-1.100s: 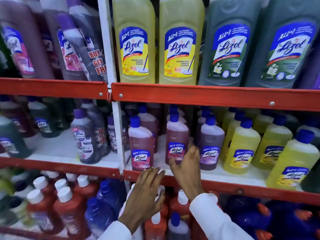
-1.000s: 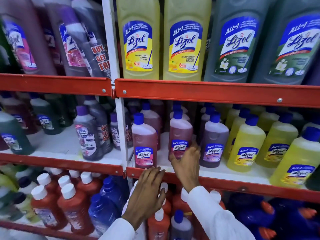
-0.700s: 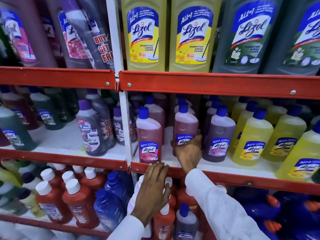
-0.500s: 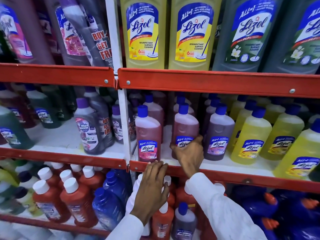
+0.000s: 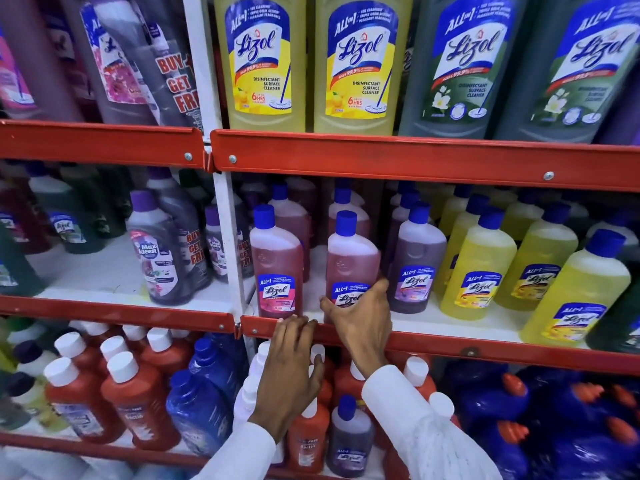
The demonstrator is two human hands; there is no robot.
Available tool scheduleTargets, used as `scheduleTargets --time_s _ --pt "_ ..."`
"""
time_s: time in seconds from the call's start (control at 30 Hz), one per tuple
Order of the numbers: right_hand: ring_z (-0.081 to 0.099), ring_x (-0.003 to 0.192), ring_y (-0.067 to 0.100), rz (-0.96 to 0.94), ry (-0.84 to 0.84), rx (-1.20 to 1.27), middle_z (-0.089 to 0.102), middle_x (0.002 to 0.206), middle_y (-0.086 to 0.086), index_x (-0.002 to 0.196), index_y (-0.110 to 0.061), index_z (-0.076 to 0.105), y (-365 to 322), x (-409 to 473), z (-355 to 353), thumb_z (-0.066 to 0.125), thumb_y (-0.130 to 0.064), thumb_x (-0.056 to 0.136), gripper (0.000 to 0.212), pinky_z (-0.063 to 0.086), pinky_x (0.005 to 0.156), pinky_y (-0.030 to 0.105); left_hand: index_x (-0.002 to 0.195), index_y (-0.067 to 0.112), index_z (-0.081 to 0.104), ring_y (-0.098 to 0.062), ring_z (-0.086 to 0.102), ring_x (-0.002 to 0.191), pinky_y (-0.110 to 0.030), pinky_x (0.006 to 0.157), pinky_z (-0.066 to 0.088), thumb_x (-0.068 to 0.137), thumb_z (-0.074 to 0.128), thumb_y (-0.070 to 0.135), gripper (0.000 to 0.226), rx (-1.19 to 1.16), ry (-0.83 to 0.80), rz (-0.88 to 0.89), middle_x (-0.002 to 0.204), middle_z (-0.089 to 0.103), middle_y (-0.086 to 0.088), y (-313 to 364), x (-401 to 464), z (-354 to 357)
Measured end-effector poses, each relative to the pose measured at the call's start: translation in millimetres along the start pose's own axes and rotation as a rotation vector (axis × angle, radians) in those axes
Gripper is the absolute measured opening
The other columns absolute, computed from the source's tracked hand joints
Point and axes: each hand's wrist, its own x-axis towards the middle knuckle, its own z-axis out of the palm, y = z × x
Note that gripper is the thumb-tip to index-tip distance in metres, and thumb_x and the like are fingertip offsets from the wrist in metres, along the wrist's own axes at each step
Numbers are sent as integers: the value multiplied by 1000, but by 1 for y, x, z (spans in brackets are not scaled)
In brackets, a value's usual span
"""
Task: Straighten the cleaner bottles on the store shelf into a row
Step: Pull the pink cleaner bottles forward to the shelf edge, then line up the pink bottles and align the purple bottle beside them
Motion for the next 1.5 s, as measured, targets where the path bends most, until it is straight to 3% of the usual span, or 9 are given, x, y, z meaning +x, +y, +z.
scheduleTargets --time_s 0.1,0.17,0.27,0.33,0.43,0.53,0.8,1.33,1.5 --pt "62 111 26 -84 59 86 60 127 9 134 -14 39 8 -4 -10 77 -67 56 102 55 92 40 131 16 49 -29 47 126 -45 106 46 82 63 23 51 20 -4 7 132 53 -8 2 0 -1" --pt "57 116 21 -143 159 179 57 131 7 136 -16 41 15 -7 -23 65 -68 70 87 53 94 41 133 18 50 -28 45 128 -44 107 45 83 63 23 52 16 3 3 132 53 -6 5 0 -1" --pt "52 114 23 -163 337 241 54 129 13 131 -11 44 29 7 -40 66 -45 83 63 48 92 32 134 18 52 -28 46 128 -45 106 47 85 65 23 51 10 16 -21 130 55 -6 9 1 0" --pt "47 121 33 -106 398 148 51 132 21 134 -2 42 38 25 -44 75 -34 77 73 39 97 31 133 17 53 -28 47 128 -46 106 47 85 66 22 50 2 17 -44 130 57 -6 11 3 1" --pt "44 128 40 -1 335 11 48 138 26 138 3 37 44 47 -43 85 -36 64 97 36 107 42 131 14 55 -29 48 129 -47 107 46 85 67 19 48 -25 19 -53 131 59 -7 14 6 1" --pt "53 121 44 33 248 -9 53 134 26 140 -1 35 50 61 -39 88 -43 56 108 48 99 50 132 14 53 -26 45 133 -46 111 43 85 65 19 49 -52 14 -67 135 58 -6 16 6 3" --pt "62 105 43 35 225 13 62 119 23 130 -5 41 57 60 -45 88 -47 49 103 56 86 51 134 19 48 -23 39 136 -44 116 36 85 62 20 51 -60 -15 -91 137 55 -2 16 6 3" --pt "57 113 40 -4 176 -60 60 122 19 130 -3 42 67 30 -58 85 -53 50 104 50 95 48 136 18 46 -30 37 137 -46 121 27 81 68 20 58 -22 -15 -109 136 51 -4 16 6 18" --pt "49 122 35 -108 313 79 55 133 17 136 -5 42 72 27 -77 69 -56 71 87 41 102 46 138 21 44 -30 35 140 -49 120 30 83 67 21 59 3 -42 -129 139 50 -3 13 5 21"
